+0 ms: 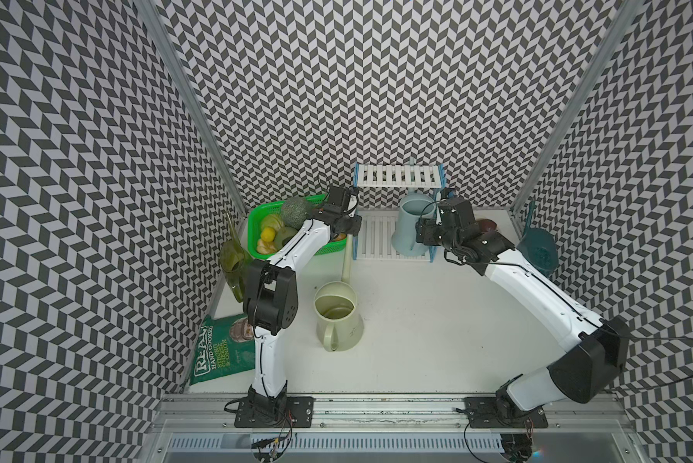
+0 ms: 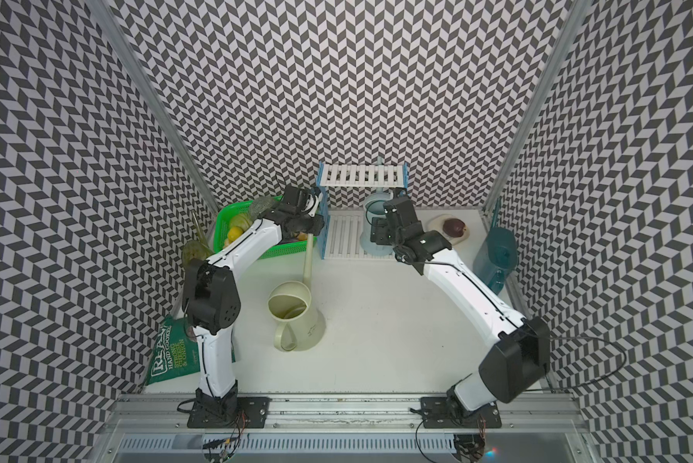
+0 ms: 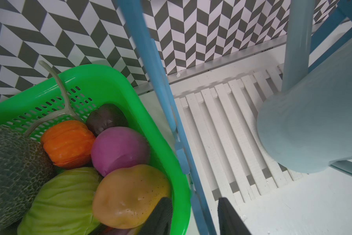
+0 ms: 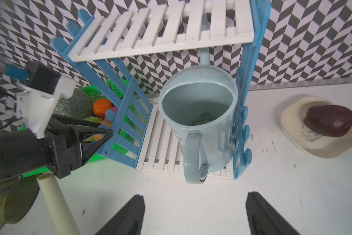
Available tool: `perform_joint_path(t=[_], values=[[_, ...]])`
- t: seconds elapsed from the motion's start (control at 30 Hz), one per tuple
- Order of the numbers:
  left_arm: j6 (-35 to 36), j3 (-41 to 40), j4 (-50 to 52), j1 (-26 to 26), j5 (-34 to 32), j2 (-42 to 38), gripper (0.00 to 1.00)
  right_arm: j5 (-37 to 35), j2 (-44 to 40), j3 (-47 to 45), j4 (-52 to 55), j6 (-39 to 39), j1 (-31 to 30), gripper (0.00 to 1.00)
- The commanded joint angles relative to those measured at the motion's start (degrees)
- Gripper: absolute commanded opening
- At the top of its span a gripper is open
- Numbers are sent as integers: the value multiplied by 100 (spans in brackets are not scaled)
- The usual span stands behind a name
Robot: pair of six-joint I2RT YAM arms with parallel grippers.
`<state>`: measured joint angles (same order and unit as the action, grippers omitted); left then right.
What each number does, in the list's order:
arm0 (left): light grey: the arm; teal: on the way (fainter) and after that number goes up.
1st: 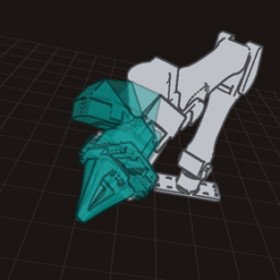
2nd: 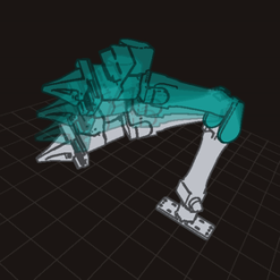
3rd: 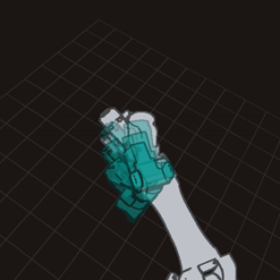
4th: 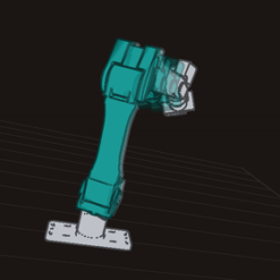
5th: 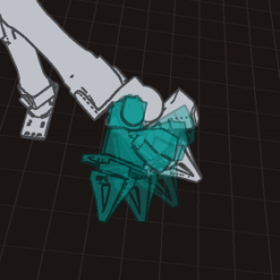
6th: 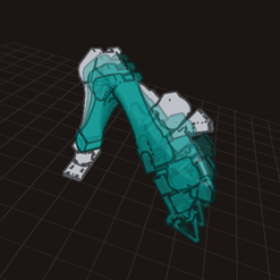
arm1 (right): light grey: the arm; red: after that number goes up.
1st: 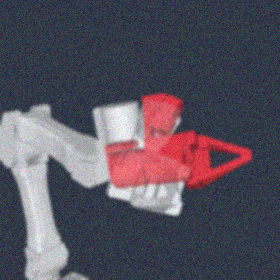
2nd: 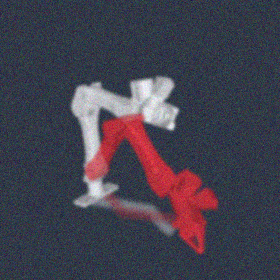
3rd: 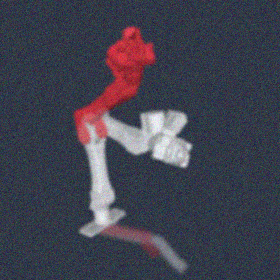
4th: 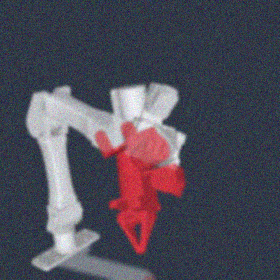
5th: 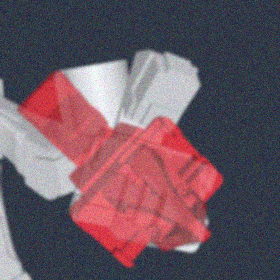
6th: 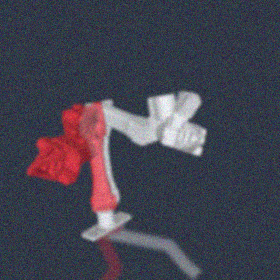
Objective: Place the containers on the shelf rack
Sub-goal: 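Place the container on the shelf, then pick up a container from the center of the board.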
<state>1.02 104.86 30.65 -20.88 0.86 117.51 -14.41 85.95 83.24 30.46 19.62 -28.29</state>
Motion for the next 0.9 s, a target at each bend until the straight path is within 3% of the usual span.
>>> perform_joint_path(t=[0.0,0.37,0.57,0.73,0.87], values=[[133,210,68,50,-95,-397,44,-37,-253,-54,-536,-216,27,84],[264,382,-2,98,-316,-589,50,112,-486,-320,-739,-399,42,91],[416,497,133,160,-396,-1019,55,589,-641,-368,-931,-614,35,92],[564,-36,422,472,-285,-1858,59,1427,-824,-255,-1052,-1025,-91,100],[723,-884,575,1085,-175,-2731,69,1361,-705,131,-826,-1414,-614,100]])
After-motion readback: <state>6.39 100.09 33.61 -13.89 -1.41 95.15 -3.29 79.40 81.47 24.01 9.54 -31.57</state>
